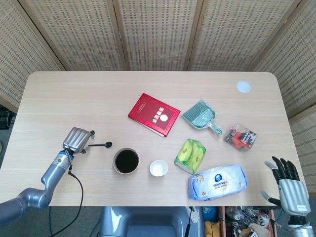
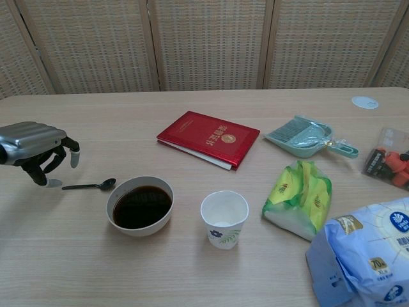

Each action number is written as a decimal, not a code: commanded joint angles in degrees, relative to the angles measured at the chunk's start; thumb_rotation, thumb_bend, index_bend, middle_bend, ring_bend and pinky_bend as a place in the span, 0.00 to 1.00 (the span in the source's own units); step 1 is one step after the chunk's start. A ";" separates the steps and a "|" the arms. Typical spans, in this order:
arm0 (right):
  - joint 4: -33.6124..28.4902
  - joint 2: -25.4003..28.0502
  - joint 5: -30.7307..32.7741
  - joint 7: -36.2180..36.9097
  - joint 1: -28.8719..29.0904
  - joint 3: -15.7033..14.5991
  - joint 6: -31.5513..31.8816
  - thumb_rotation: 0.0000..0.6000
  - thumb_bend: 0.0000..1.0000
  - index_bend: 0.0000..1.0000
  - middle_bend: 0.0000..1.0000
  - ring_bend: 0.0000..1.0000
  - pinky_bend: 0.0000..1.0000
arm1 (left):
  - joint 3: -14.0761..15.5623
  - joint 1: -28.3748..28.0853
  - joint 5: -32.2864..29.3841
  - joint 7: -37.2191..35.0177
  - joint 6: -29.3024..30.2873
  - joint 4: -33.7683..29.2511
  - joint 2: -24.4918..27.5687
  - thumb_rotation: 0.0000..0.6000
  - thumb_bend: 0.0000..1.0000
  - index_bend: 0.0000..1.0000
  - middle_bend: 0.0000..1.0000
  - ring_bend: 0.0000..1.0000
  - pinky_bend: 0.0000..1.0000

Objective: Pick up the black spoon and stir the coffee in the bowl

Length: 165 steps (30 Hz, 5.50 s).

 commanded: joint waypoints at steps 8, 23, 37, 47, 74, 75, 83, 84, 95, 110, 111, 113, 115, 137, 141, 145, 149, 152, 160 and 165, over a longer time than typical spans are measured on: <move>-0.37 0.18 0.34 -0.59 -0.36 -0.04 0.04 1.00 0.24 0.22 0.15 0.01 0.09 | 0.94 -1.01 -1.49 -2.30 -1.59 3.69 -2.20 1.00 0.38 0.46 0.73 0.71 0.72; -1.17 0.68 1.10 -1.46 -1.29 -0.19 0.40 1.00 0.24 0.22 0.15 0.02 0.09 | 1.81 -2.10 -2.55 -2.96 -2.89 6.31 -4.32 1.00 0.39 0.47 0.73 0.71 0.72; -1.25 0.89 1.51 -1.62 -1.48 -0.28 -0.21 1.00 0.24 0.22 0.15 0.02 0.09 | 2.26 -2.51 -4.89 -0.01 -3.69 7.76 -5.52 1.00 0.39 0.47 0.73 0.71 0.72; -1.29 1.04 1.87 -1.59 -1.80 -0.26 -0.20 1.00 0.24 0.22 0.15 0.02 0.09 | 2.33 -2.80 -5.98 0.65 -4.16 8.97 -6.53 1.00 0.39 0.49 0.73 0.71 0.72; -0.63 0.80 1.33 -0.75 -1.63 -0.13 -0.42 1.00 0.24 0.22 0.15 0.02 0.09 | 3.12 -0.96 -5.85 0.55 -1.25 9.26 -4.97 1.00 0.39 0.60 0.77 0.73 0.72; -0.61 0.81 1.35 -0.71 -1.70 -0.15 -0.36 1.00 0.24 0.22 0.15 0.02 0.09 | 3.20 -0.90 -5.48 0.79 -0.66 9.15 -4.77 1.00 0.39 0.60 0.77 0.73 0.72; -0.52 0.80 1.13 -0.35 -2.00 -0.19 0.15 1.00 0.24 0.22 0.15 0.02 0.09 | 3.49 -0.64 -4.06 2.17 1.48 6.43 -2.15 1.00 0.39 0.61 0.78 0.73 0.72; -0.52 0.82 1.11 -0.35 -2.01 -0.18 0.18 1.00 0.24 0.22 0.15 0.02 0.09 | 3.50 -0.63 -3.92 2.37 1.74 6.19 -1.90 1.00 0.39 0.62 0.78 0.73 0.72; -0.78 1.03 0.79 -0.44 -2.11 -0.12 0.53 1.00 0.24 0.22 0.15 0.02 0.09 | 4.55 -1.48 4.89 9.37 12.23 0.99 4.46 1.00 0.39 0.62 0.78 0.73 0.72; -0.12 0.22 0.04 0.22 -1.71 0.04 0.58 1.00 0.24 0.22 0.15 0.02 0.09 | 8.71 -3.31 23.20 23.47 24.64 -6.59 8.29 1.00 0.39 0.65 0.71 0.67 0.72; -0.07 0.22 0.05 0.28 -1.73 0.04 0.61 1.00 0.24 0.22 0.15 0.02 0.09 | 8.85 -3.36 23.62 24.23 24.62 -6.72 8.13 1.00 0.39 0.65 0.71 0.66 0.72; 0.09 0.21 0.09 0.49 -1.81 0.00 0.66 1.00 0.24 0.22 0.15 0.02 0.09 | 9.50 -3.84 25.99 27.45 24.82 -6.12 7.39 1.00 0.39 0.65 0.70 0.66 0.72; 0.21 0.21 0.05 0.64 -1.92 -0.02 0.85 1.00 0.24 0.22 0.15 0.02 0.09 | 10.18 -4.35 28.36 30.50 24.82 -4.60 6.30 1.00 0.39 0.65 0.70 0.65 0.72; 2.08 -0.10 0.77 2.93 -3.80 -0.19 2.76 1.00 0.24 0.22 0.15 0.02 0.09 | 9.93 -6.45 32.13 42.04 18.94 -1.31 -2.17 1.00 0.39 0.65 0.70 0.65 0.72; 2.54 -0.22 0.96 3.46 -4.00 -0.13 2.86 1.00 0.24 0.22 0.15 0.02 0.09 | 9.75 -6.81 32.01 43.30 17.62 -1.05 -3.21 1.00 0.39 0.65 0.70 0.65 0.72; 3.02 -0.30 1.08 3.99 -4.24 -0.10 3.00 1.00 0.24 0.22 0.15 0.02 0.09 | 9.53 -7.14 31.98 44.27 16.65 -1.09 -4.32 1.00 0.39 0.66 0.70 0.65 0.72; 3.48 -0.35 1.34 4.50 -4.53 -0.05 3.17 1.00 0.24 0.22 0.15 0.02 0.09 | 9.35 -7.60 31.82 45.04 15.38 -1.20 -5.47 1.00 0.39 0.66 0.70 0.65 0.72; 3.89 -0.41 1.58 4.93 -4.70 -0.01 3.16 1.00 0.24 0.22 0.15 0.02 0.09 | 8.77 -7.93 31.16 45.49 14.38 -1.20 -6.56 1.00 0.39 0.66 0.70 0.65 0.72; 4.47 -0.44 1.91 5.46 -4.80 0.19 2.90 1.00 0.24 0.22 0.15 0.02 0.09 | 5.48 -9.06 27.51 46.19 12.06 2.27 -9.98 1.00 0.39 0.66 0.70 0.65 0.72; 4.47 -0.36 2.10 5.44 -5.00 0.29 2.99 1.00 0.24 0.22 0.15 0.02 0.09 | 5.56 -9.06 26.77 45.44 11.99 3.11 -9.50 1.00 0.39 0.66 0.70 0.65 0.72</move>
